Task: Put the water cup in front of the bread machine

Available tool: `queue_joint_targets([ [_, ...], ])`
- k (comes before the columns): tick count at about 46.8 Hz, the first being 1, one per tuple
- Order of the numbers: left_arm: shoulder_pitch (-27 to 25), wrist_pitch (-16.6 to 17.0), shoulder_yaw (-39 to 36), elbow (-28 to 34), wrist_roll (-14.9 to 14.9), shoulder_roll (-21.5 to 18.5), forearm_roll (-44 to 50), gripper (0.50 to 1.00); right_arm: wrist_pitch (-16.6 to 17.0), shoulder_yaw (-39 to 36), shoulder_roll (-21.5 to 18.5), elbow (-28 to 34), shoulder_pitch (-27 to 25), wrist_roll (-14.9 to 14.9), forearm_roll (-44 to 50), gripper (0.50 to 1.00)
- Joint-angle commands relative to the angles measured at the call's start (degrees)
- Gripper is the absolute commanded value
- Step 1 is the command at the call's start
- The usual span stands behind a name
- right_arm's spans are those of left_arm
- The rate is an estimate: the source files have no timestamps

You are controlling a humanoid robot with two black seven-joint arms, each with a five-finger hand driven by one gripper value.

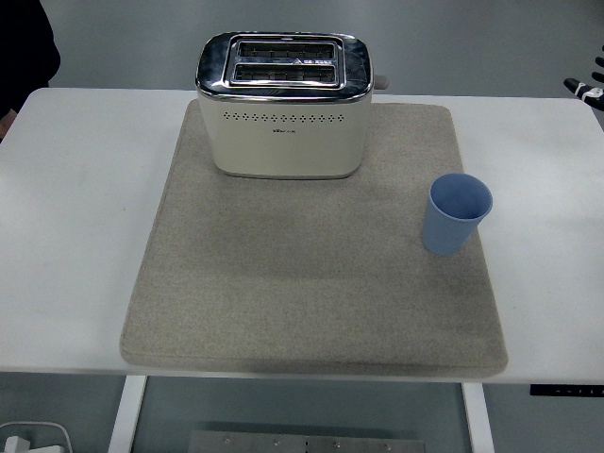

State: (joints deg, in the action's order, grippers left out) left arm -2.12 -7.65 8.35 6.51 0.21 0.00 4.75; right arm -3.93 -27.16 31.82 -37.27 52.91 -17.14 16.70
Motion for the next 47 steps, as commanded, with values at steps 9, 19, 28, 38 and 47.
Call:
queue_joint_targets([
  [9, -1.5, 0.1, 0.3, -0.1, -0.1, 0.0, 0.3, 1.000, 0.0, 0.0, -0.2, 0.0, -0.1, 0.0, 0.0, 0.913],
  [19, -0.2, 0.1, 0.0, 0.5, -0.1, 0.0, -0.2, 1.000, 0.1, 0.3, -0.5, 0.0, -0.6, -0.2, 0.0, 0.913],
  [28, -0.2, 0.1, 0.0, 0.1, -0.1, 0.0, -0.1, 1.000, 0.3, 0.7, -0.6, 0.0, -0.8, -0.4, 0.1, 0.913],
  [38, -0.2, 0.0, 0.0, 0.1, -0.1, 0.0, -0.2, 1.000, 3.0, 0.9, -0.6, 0.0, -0.6, -0.4, 0.3, 0.913],
  [47, -0.2, 0.0, 0.0, 0.1, -0.1, 0.0, -0.2, 1.000, 3.5, 0.6, -0.7, 0.0, -0.6, -0.4, 0.3, 0.913],
])
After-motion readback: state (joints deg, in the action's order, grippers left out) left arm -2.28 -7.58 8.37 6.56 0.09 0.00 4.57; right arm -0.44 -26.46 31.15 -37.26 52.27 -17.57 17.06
